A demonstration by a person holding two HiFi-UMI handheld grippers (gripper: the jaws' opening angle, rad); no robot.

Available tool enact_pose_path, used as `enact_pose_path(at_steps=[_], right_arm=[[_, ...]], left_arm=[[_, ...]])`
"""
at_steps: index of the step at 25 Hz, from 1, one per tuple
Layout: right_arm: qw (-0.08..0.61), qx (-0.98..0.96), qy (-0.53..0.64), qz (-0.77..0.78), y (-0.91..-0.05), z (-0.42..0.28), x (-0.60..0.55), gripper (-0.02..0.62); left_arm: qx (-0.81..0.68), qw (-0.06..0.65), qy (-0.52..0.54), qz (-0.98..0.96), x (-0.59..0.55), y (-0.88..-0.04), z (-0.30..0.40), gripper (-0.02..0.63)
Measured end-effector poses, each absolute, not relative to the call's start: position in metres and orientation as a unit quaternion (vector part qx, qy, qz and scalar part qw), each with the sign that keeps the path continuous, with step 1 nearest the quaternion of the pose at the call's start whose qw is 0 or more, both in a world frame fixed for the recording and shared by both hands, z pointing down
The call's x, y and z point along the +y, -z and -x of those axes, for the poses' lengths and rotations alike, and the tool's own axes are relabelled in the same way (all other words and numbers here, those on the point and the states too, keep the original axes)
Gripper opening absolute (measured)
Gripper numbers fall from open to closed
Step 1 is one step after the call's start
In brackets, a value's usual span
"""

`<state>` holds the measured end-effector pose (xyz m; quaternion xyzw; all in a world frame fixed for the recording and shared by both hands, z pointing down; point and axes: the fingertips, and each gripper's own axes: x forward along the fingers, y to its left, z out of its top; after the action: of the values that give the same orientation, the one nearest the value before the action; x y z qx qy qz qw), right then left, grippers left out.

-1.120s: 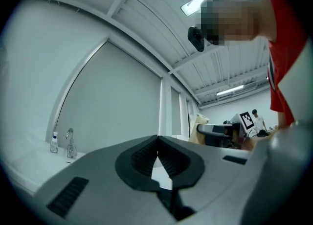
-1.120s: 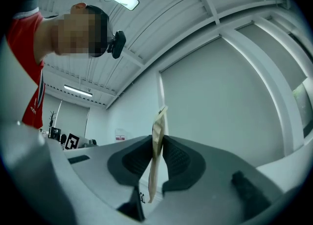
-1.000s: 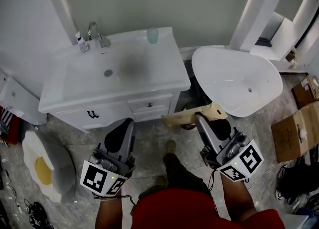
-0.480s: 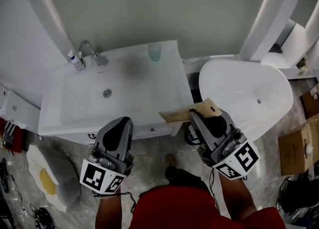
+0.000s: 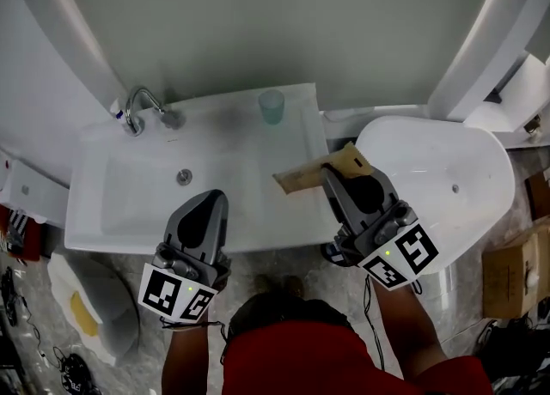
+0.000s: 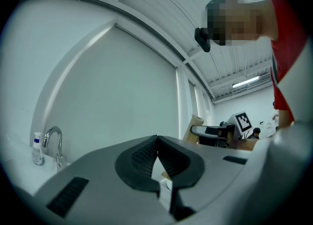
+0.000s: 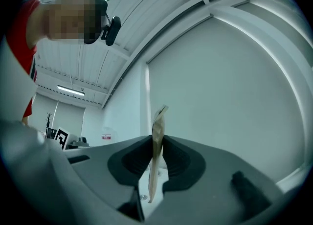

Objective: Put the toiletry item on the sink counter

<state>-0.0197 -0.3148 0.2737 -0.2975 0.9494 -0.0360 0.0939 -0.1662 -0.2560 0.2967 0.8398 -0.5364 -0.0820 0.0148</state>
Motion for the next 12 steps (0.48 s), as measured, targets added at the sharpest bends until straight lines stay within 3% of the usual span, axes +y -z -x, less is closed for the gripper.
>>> enact_pose_path(at_steps=[12], right_arm=[[0.094,0.923,0.027,0.372,-0.284,0.043,-0.405,0.074]], left_arm=[[-0.489,-0.004,0.079,-0.869,-0.332,-0.308,0.187,0.017]])
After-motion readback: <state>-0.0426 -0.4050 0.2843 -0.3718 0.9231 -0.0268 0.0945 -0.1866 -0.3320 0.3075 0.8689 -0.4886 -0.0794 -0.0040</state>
